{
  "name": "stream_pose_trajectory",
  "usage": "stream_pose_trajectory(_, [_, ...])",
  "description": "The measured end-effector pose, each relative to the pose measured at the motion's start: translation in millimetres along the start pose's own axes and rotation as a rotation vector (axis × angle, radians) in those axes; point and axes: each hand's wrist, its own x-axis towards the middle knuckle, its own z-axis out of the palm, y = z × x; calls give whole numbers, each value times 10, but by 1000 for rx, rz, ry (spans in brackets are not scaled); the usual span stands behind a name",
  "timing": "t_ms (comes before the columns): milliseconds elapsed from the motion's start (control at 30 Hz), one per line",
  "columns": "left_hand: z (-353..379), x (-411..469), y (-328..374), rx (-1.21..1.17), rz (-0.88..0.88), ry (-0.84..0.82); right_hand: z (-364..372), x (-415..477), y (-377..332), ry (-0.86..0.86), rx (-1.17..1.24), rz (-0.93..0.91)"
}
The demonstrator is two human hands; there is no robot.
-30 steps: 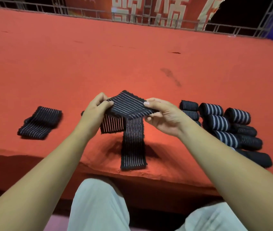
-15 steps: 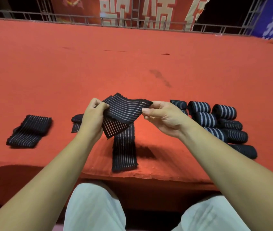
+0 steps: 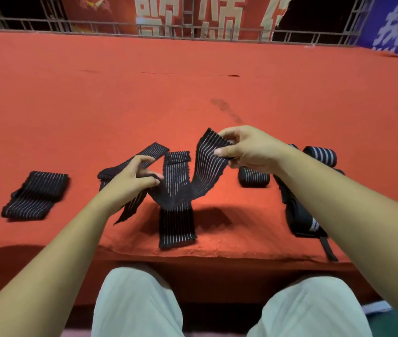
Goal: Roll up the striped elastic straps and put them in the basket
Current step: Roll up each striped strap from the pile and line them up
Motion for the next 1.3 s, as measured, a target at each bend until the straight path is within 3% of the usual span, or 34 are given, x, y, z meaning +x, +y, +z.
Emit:
stream_pose_trajectory(133, [5,-121,-22,176,-74,-59,-255,167,79,317,-140,17])
stream_pose_trajectory(267, [97,-197,-55,197,-66,-75,-384,264,262,431,-82,161])
stream_pose_trajectory(333, [132,-266,-16,123,-34,-73,-376,316,319,480,-10,203])
stream_pose_trajectory(400, [165,-280,-65,-118,-46,-90,-382,392,354,533,77,214])
stream_pose_trajectory(500, [211,-264,-117,-223,-76,-146,-369,538,420,621,162,139])
stream_pose_trajectory(633, [272,-238,-119,-219,-96,-222,-244,740,382,676,45,-18])
stream_pose_trajectory(800, [342,-215,-250,-41,-112,-141,-196,1018,355,734,-5,-67])
stream_pose_trajectory(1000, [440,-268,-463,254,-141,-269,18,1181,381,700,-106,-74])
stream_pose_trajectory(1133, [407,-195,-448,772,-49,-291,205,1199,423,644,-93,-135])
stream_pose_trajectory(1233, [407,-127,-424,988,-75,-308,338,1153,393,559,-6,-180])
stream_pose_trajectory(1300, [333,-62,-413,982,-96,-330,455,1133,410,479,216,-124])
